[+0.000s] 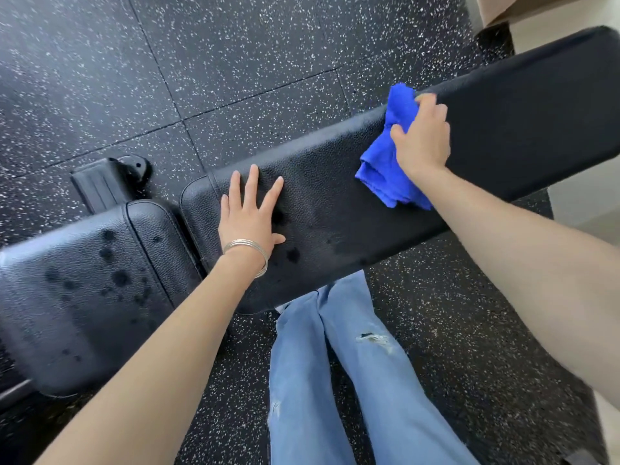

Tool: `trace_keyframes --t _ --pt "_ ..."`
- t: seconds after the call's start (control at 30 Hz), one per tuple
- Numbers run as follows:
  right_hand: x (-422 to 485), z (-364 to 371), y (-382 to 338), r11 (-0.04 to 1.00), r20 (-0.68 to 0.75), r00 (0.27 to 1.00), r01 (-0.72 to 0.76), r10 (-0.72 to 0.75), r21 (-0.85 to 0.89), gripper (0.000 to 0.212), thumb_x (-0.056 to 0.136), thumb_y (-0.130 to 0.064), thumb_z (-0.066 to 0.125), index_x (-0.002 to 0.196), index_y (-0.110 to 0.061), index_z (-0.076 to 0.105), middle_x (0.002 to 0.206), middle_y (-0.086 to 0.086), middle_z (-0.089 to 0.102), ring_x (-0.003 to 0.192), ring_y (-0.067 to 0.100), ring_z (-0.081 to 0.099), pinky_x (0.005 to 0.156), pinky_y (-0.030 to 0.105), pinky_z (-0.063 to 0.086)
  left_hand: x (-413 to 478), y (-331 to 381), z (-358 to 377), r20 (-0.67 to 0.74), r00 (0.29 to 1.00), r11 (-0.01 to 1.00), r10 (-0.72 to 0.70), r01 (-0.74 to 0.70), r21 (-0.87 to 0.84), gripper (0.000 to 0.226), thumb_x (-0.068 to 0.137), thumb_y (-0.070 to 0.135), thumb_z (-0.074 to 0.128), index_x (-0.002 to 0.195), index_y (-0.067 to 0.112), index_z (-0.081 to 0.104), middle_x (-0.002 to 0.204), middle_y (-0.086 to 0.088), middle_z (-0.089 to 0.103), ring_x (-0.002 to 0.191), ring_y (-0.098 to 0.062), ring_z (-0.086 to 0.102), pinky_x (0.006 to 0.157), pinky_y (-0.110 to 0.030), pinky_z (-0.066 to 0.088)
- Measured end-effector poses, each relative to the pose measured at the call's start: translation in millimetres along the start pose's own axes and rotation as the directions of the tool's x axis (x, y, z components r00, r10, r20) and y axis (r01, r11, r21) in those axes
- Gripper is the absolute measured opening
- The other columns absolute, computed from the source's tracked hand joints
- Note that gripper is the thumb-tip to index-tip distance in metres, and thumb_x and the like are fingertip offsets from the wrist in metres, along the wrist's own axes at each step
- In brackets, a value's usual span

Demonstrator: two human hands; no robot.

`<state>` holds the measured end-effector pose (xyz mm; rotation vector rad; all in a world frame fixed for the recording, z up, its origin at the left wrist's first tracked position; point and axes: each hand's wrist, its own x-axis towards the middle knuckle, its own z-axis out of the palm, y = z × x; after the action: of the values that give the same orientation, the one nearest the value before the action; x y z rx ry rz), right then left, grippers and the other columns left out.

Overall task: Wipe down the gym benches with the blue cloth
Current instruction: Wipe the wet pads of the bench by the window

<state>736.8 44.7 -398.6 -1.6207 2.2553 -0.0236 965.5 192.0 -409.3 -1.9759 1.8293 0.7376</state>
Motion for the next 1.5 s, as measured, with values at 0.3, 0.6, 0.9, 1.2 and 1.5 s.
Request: trace_keyframes --t 0.3,0.6,0.9,1.2,1.5 --pt "-66.6 42.3 -71.7 0.885 0.129 0.889 0.452 -0.439 -0.111 0.042 0.088 -0.028 0.056 0.127 -0.018 0.046 0.122 0.009 0.045 0.104 0.029 0.046 0.079 0.042 0.046 -1.1 1.9 -5.0 -0.002 1.000 0.999 -0.016 0.016 -0.049 0.102 0.075 0.044 0.072 0.150 0.036 0.003 0.159 -0.005 -0.009 0.146 -0.031 -0.007 0.119 -0.045 0.010" --pt "-37.5 25.0 -72.8 0.726 0.326 0.737 0.664 -0.592 -0.179 0.044 0.087 -0.032 0.056 0.128 -0.023 0.045 0.118 0.009 0.043 0.104 0.030 0.047 0.074 0.038 0.041 -8.4 -18.0 -12.5 0.061 0.989 0.986 -0.132 0.138 -0.096 0.117 0.069 0.037 0.080 0.151 0.025 -0.001 0.159 -0.009 -0.010 0.146 -0.028 -0.008 0.119 -0.037 0.013" --pt "27.5 -10.0 -15.5 0.967 0.134 0.966 0.236 -0.222 -0.099 0.044 0.089 -0.033 0.053 0.131 -0.026 0.044 0.121 0.011 0.044 0.106 0.031 0.050 0.078 0.037 0.041 -5.8 4.6 -16.1 0.139 0.970 0.979 -0.200 0.192 0.069 0.128 0.071 0.050 0.075 0.147 0.012 -0.021 0.155 -0.019 -0.021 0.144 -0.038 -0.015 0.117 -0.038 0.016" --pt "-57.9 42.3 -78.7 0.886 0.162 0.878 0.462 -0.450 -0.045 0.043 0.086 -0.030 0.057 0.128 -0.025 0.049 0.113 0.007 0.044 0.096 0.022 0.047 0.064 0.030 0.039 -8.2 0.1 -11.8 0.112 0.976 0.983 -0.185 0.186 0.000 0.129 0.068 0.046 0.078 0.148 0.016 -0.017 0.156 -0.016 -0.019 0.144 -0.035 -0.017 0.118 -0.036 0.008" --pt "-47.8 32.5 -85.1 0.703 0.337 0.692 0.703 -0.638 -0.112 0.045 0.085 -0.034 0.058 0.128 -0.029 0.048 0.111 0.007 0.045 0.096 0.028 0.049 0.069 0.036 0.042 -11.5 -14.2 -9.0 0.077 0.985 0.988 -0.152 0.154 -0.015 0.118 0.072 0.045 0.076 0.150 0.025 -0.010 0.158 -0.008 -0.015 0.146 -0.030 -0.011 0.118 -0.042 0.012"
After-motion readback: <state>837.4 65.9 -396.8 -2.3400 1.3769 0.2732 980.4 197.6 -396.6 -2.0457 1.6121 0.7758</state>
